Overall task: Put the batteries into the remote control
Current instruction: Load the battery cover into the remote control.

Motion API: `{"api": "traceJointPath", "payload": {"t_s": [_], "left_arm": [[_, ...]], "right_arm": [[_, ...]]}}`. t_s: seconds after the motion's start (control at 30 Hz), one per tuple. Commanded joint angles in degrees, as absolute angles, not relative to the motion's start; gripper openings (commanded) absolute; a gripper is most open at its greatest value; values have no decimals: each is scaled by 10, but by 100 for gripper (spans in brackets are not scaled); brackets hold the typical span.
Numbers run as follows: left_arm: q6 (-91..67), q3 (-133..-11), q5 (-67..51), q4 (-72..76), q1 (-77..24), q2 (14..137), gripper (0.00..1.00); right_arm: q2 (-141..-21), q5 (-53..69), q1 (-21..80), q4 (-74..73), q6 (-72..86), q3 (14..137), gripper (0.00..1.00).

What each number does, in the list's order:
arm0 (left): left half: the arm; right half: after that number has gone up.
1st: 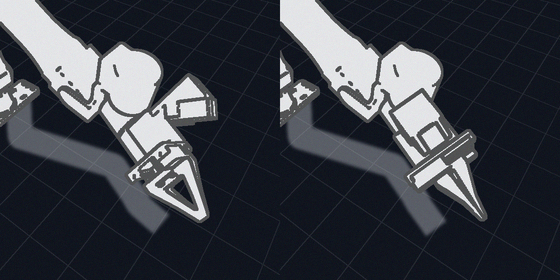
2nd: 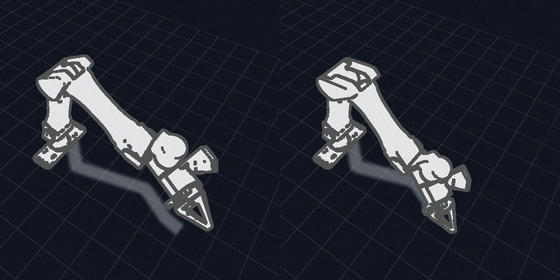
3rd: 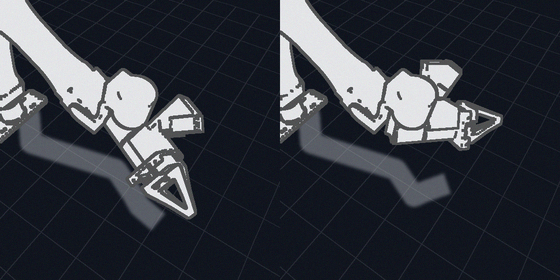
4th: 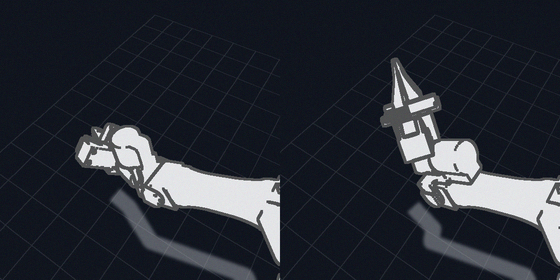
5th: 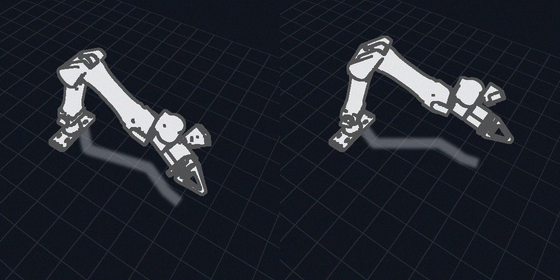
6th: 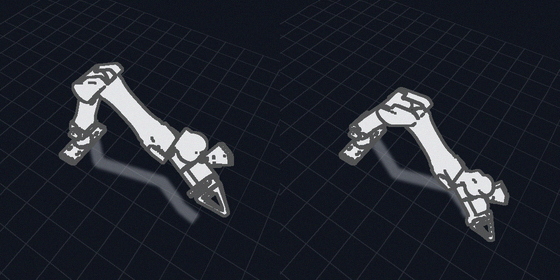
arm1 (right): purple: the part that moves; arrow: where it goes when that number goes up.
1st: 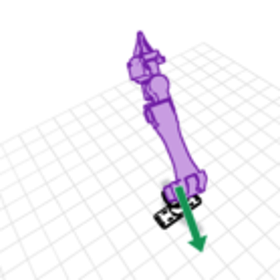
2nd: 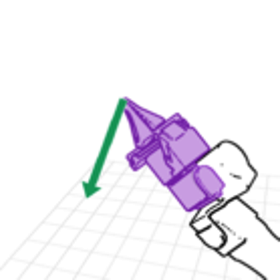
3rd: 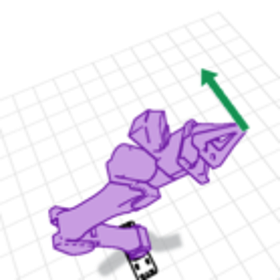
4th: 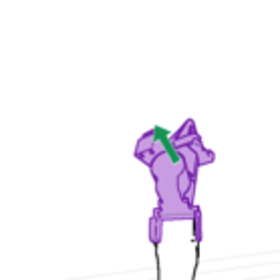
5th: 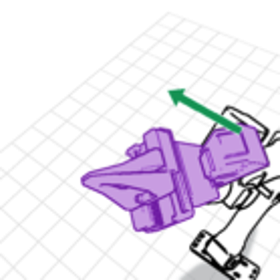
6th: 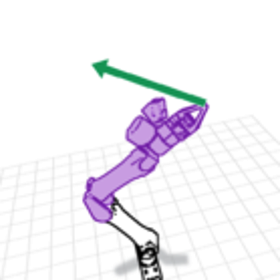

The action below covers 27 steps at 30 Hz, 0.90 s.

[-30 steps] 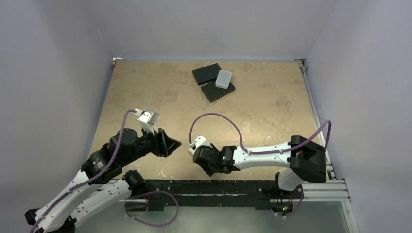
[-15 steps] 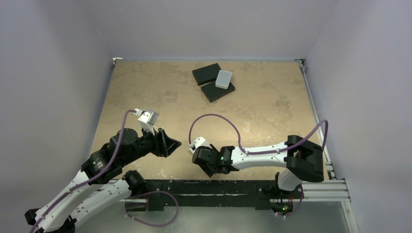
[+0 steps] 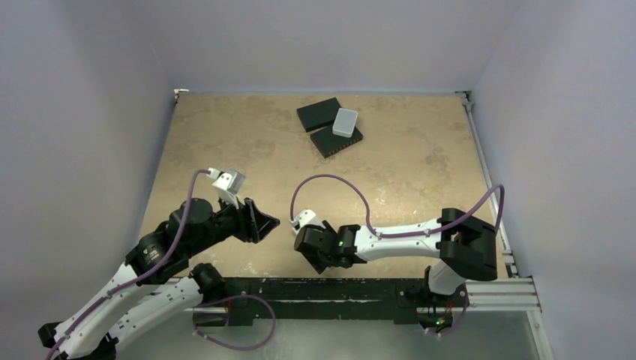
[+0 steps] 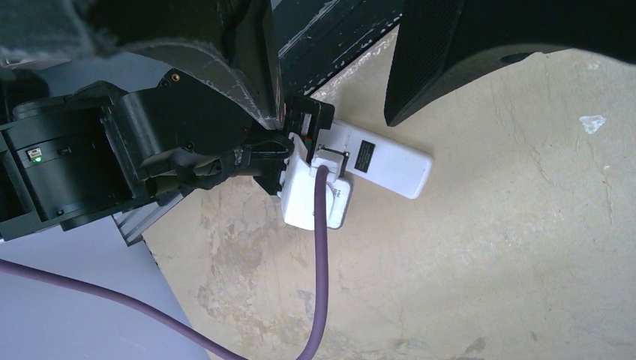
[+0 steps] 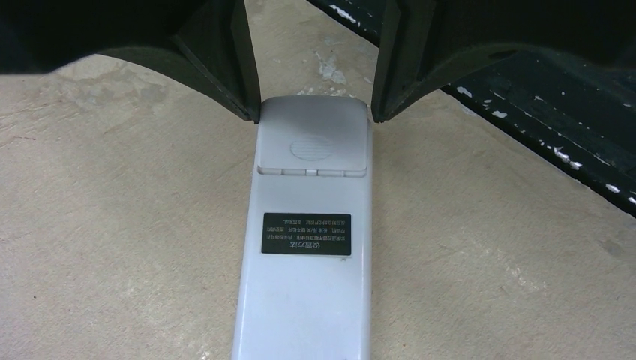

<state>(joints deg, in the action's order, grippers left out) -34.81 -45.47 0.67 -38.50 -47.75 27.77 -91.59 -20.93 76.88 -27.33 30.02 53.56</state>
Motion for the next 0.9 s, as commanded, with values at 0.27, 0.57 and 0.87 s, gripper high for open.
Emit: {"api": "traceJointPath", "payload": {"t_s": [0.27, 0.57, 0.87], "left_arm": [[-335, -455, 3, -368, -479, 276, 52], [-342, -455, 11, -368, -479, 299, 52], [-368, -434, 22, -322, -478, 359, 52]], "right_arm": [[-906, -236, 771, -283, 332, 562, 71], [-846, -260, 771, -293, 349, 552, 72], [-745, -267, 769, -271, 395, 499, 75]]}}
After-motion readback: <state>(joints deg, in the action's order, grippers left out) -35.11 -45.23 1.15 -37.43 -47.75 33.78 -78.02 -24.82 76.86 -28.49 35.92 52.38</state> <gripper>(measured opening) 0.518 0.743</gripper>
